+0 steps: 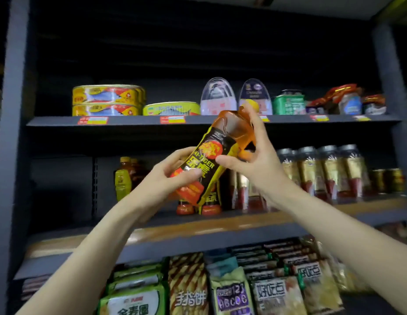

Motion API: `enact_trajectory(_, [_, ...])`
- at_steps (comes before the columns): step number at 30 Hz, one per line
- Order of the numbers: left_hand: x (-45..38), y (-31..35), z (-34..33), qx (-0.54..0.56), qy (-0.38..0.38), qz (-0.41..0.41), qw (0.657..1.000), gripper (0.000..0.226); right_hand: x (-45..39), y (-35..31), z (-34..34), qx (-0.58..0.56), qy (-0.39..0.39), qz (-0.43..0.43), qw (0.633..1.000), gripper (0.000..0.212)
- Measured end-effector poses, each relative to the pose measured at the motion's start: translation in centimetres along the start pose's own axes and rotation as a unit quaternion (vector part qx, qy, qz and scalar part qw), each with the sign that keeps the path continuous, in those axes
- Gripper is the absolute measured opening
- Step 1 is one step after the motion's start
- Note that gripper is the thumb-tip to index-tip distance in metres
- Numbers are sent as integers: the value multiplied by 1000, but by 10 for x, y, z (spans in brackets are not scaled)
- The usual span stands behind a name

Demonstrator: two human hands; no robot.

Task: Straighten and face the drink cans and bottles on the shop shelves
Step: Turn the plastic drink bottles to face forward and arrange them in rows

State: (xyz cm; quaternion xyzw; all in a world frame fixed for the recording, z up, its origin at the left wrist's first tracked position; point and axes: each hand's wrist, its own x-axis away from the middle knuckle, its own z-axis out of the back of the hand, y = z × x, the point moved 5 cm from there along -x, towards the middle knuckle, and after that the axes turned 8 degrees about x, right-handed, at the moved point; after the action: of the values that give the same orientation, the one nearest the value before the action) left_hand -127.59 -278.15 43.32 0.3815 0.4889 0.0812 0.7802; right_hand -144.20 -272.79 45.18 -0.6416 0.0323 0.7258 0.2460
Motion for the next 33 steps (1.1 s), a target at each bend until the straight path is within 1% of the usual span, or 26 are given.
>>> enact_trajectory(1, [0,2,-22,-16,23,-24,999,48,9,-2,23,-5,-12,-18,1000,97])
enact_trajectory(3, [0,6,-72,-117,63,-91,987,54,36,-3,76,15,-18,-59,998,104])
enact_trajectory(5, [0,5,-133,-256,64,-155,952,59,72,0,141,4,17,-111,994,105])
enact_trajectory(6, [0,1,-165,-301,56,-172,936,64,93,2,174,-8,34,-137,990,104])
enact_trajectory(9, [-9,-19,-268,-329,10,-200,923,71,156,8,272,-17,64,-211,975,94])
enact_trajectory(11, [-16,-42,-333,-318,-32,-194,928,67,190,11,330,11,64,-258,964,83])
enact_trajectory(13, [-22,-75,-397,-282,-75,-164,942,61,221,21,386,29,47,-331,942,71])
enact_trajectory(14, [-23,-95,-429,-257,-98,-145,951,62,238,29,416,24,40,-382,923,63])
enact_trajectory(15, [-24,-117,-459,-229,-120,-122,958,65,257,36,443,16,31,-437,899,51])
enact_trajectory(17, [-24,-160,-522,-193,-173,-70,963,67,302,53,492,9,24,-537,843,28])
enact_trajectory(18, [-23,-185,-554,-177,-205,-40,962,66,327,63,516,23,34,-568,822,21])
enact_trajectory(21, [-15,-260,-650,-154,-294,32,943,69,395,100,574,115,62,-601,789,10])
enact_trajectory(22, [-7,-286,-682,-143,-318,50,936,71,417,114,587,154,54,-609,776,10])
enact_trajectory(24, [14,-348,-745,-117,-356,116,920,75,465,150,614,233,15,-620,749,8])
enact_trajectory(26, [41,-416,-808,-89,-400,173,895,71,523,193,640,309,-39,-626,715,13])
enact_trajectory(27, [55,-443,-836,-79,-428,193,880,61,555,214,654,334,-55,-634,695,19])
enact_trajectory(28, [67,-474,-863,-100,-468,190,857,42,585,234,668,351,-68,-644,677,20])
enact_trajectory(29, [76,-509,-888,-115,-482,183,849,16,616,251,681,366,-84,-657,654,21])
enact_trajectory(30, [80,-549,-912,-106,-473,226,845,27,646,267,695,386,-101,-673,623,26])
enact_trajectory(31, [82,-578,-936,-105,-482,233,838,48,676,283,709,399,-115,-688,595,32])
enact_trajectory(32, [81,-594,-955,-110,-500,239,825,53,704,297,724,402,-117,-708,568,37])
enact_trajectory(33, [85,-616,-972,-95,-511,330,788,53,730,312,740,398,-107,-729,546,41])
